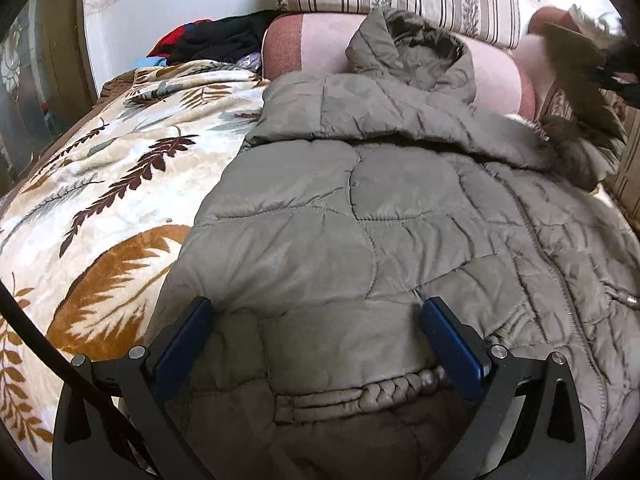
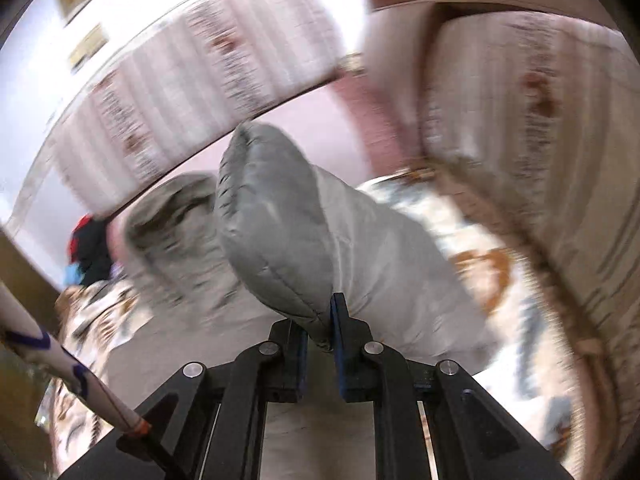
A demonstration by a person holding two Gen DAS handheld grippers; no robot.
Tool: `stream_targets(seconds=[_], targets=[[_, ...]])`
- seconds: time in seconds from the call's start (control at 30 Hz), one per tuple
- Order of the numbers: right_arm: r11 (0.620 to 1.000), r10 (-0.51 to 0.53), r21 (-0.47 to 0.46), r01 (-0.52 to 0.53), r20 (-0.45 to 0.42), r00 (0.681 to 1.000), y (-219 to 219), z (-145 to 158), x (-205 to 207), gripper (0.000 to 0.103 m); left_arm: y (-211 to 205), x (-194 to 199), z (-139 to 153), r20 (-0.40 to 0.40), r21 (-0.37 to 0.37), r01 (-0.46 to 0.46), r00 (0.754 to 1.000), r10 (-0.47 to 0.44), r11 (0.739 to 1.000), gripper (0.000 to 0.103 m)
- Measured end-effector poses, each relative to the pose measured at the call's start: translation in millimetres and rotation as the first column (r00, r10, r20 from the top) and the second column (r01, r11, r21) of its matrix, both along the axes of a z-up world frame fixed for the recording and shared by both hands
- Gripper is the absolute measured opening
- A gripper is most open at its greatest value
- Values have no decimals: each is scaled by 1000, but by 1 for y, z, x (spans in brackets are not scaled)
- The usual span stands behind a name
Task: Fold large clothes
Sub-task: 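Fold the held sleeve across the jacket body with the right tool, release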
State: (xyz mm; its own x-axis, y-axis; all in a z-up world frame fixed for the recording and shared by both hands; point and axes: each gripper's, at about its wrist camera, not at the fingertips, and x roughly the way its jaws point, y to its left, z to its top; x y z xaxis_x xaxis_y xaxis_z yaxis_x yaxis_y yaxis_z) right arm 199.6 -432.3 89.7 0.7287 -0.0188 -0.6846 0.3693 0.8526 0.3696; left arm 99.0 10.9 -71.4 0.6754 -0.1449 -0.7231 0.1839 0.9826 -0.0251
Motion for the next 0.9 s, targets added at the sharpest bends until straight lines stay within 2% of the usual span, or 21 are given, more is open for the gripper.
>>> stream_targets(seconds=[0.23, 0.3, 0.47, 0.57, 0.73, 0.83, 0.9], targets=[[976, 214, 53, -213, -9, 977, 131, -16, 47, 12, 19, -19, 21, 58, -102, -32, 998, 38, 994, 103], [960, 276, 51, -274, -27, 961, 169, -26, 61, 11, 24, -22, 29, 69, -136, -39, 996, 49, 990, 103], [901, 434, 38, -432, -100, 895, 266, -62, 96, 11, 37, -26, 41, 87, -193, -56, 993, 74, 980, 103], [872, 487, 31, -489, -156, 859, 306, -89, 110, 11, 40, -24, 41, 69, -203, -63, 994, 79, 977, 103], [836, 534, 6, -549, -244, 810, 333, -129, 118, 11, 44, -21, 40, 44, -223, -64, 996, 76, 973, 103], [831, 532, -34, -556, -247, 810, 334, -128, 113, 16, 45, -22, 41, 42, -226, -68, 996, 80, 972, 103], [814, 560, -32, -580, -223, 798, 338, -116, 108, 40, 47, -21, 40, 33, -231, -74, 996, 84, 970, 103]])
